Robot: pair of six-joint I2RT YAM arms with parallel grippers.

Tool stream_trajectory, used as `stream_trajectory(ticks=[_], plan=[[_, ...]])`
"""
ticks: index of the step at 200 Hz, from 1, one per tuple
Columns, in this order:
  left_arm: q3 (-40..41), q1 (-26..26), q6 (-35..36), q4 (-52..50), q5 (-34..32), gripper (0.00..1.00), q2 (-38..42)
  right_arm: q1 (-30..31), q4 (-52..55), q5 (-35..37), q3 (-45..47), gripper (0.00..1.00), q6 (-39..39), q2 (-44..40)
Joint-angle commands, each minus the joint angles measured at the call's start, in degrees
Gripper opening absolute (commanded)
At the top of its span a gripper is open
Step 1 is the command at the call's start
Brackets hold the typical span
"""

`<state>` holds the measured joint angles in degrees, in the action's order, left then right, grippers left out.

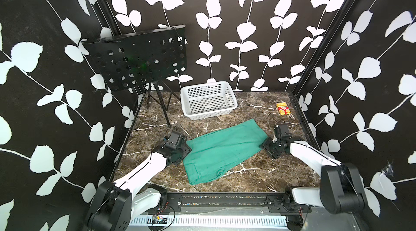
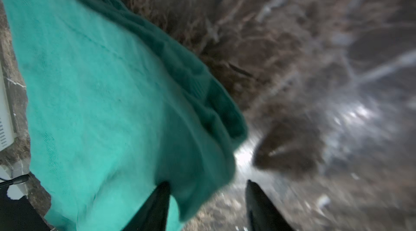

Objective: Roll up the long pants
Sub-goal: Adjust the long pant at the center of the board.

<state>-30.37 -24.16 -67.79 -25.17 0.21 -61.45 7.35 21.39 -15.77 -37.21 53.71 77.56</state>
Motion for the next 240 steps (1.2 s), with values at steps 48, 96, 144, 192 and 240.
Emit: stream_trajectory(ticks=[48,96,144,192,240], plan=[[1.7,0.7,1.8,-1.3,0.3,0.79,5.5,-8.1,-5.9,0.3,-8.9,0.11,-6.9,12.9],[-2.3,0.7,9.0,0.5,5.2,0.82,-0.3,-13.0,5.7,-5.7,-36.4,0.29,-15.9,33.7],[-7.5,0.1,14.9,5.9,13.6,0.85,-11.1,-12.9,11.9,-0.8,-41.0,0.83,-18.8,26.6],[-9.4,-3.1,15.9,14.1,21.1,0.88,-20.2,-10.3,13.3,-6.0,-16.7,0.87,-16.1,5.2],[-9.3,-6.2,14.8,19.0,23.5,0.69,-26.2,1.2,12.8,-9.7,-0.2,0.78,-9.2,-9.3]])
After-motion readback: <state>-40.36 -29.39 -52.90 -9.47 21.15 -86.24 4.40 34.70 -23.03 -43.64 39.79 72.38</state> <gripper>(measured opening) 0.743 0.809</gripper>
